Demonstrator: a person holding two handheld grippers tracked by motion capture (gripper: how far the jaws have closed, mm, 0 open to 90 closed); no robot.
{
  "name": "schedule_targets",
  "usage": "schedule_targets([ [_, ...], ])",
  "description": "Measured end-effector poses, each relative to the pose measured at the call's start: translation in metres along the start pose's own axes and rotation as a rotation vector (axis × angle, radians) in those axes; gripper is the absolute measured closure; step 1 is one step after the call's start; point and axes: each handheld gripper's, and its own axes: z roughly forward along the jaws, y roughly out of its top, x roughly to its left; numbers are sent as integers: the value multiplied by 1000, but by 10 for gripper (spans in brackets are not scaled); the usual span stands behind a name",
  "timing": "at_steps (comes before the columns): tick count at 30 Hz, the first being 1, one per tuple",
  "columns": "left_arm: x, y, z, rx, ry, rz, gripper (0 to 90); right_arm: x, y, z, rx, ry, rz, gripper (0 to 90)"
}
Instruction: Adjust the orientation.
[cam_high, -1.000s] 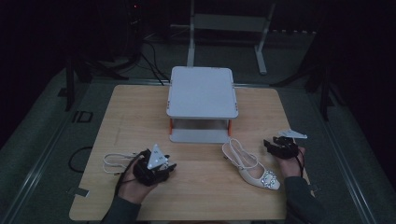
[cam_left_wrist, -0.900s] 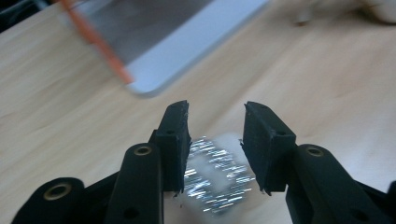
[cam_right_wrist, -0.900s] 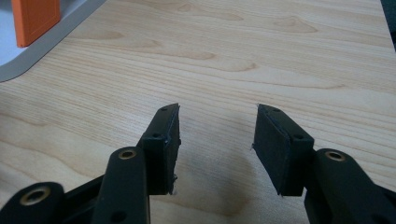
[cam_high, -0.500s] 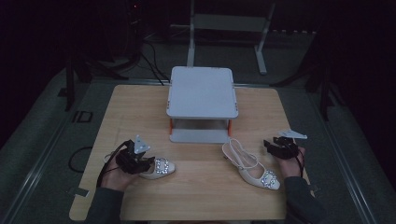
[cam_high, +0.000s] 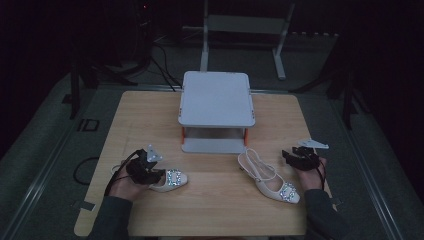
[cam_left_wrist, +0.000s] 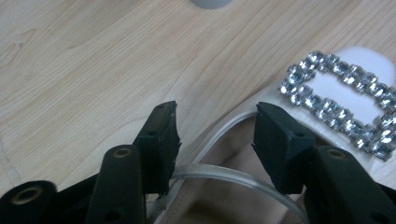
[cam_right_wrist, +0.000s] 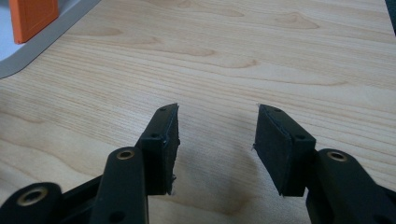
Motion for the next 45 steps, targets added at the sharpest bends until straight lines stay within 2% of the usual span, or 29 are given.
schedule_targets([
  [4, -1, 1, 0, -1, 28, -18, 605, 0, 0, 0, -1, -2, 0, 492],
  [9, -1, 4, 4, -6, 100, -59, 745, -1, 0, -1, -4, -5, 1, 492],
  [12, 0, 7, 6, -8, 139, -103, 797, -1, 0, -1, -5, -6, 5, 492],
  [13, 0, 7, 6, -8, 139, -103, 815, -1, 0, -1, -5, -6, 5, 492],
  [14, 0, 9, 7, -5, 167, -127, 827, -2, 0, 0, -5, -7, 5, 492],
  [16, 1, 11, 6, -22, 180, -161, 869, -2, -1, 0, -5, -8, 5, 492],
  [18, 2, 13, 8, -18, 205, -184, 877, -2, -1, 0, -6, -9, 6, 492],
  [20, 4, 15, 8, -10, 194, -204, 874, -2, -1, 0, -5, -9, 5, 492],
  [23, 5, 14, 5, -10, 165, -205, 832, -2, -1, 0, -4, -8, 5, 492],
  [25, 6, 14, 1, -18, 119, -188, 724, -2, -1, 0, -3, -7, 5, 491],
  [26, 6, 14, -2, -21, 112, -176, 690, -2, -1, 0, -2, -6, 4, 491],
  [28, 7, 16, -9, -30, 83, -160, 654, -1, -1, 0, -1, -5, 5, 491],
  [30, 11, 18, -19, -60, 39, -156, 637, -1, -1, 0, -1, -5, 3, 491],
  [31, 11, 18, -19, -60, 39, -156, 626, -1, -1, 0, -1, -6, 2, 491],
  [32, 16, 20, -28, -78, 30, -143, 619, -1, -1, 0, 0, -5, 3, 491],
  [35, 25, 22, -38, -79, 34, -108, 618, -1, -1, 0, 0, -5, 6, 491],
  [39, 37, 20, -48, -58, 33, -86, 618, -1, -1, 0, -1, -5, 8, 491],
  [41, 40, 18, -48, -51, 31, -86, 615, -1, -1, 0, 1, -5, 10, 491],
  [42, 45, 14, -47, -27, 25, -93, 610, -1, -1, 0, 1, -5, 9, 491],
  [43, 45, 14, -47, -27, 25, -93, 605, -1, -1, 0, 1, -5, 9, 491],
  [45, 49, 5, -39, 13, 19, -93, 602, -1, -1, 0, 1, -4, 9, 490],
])
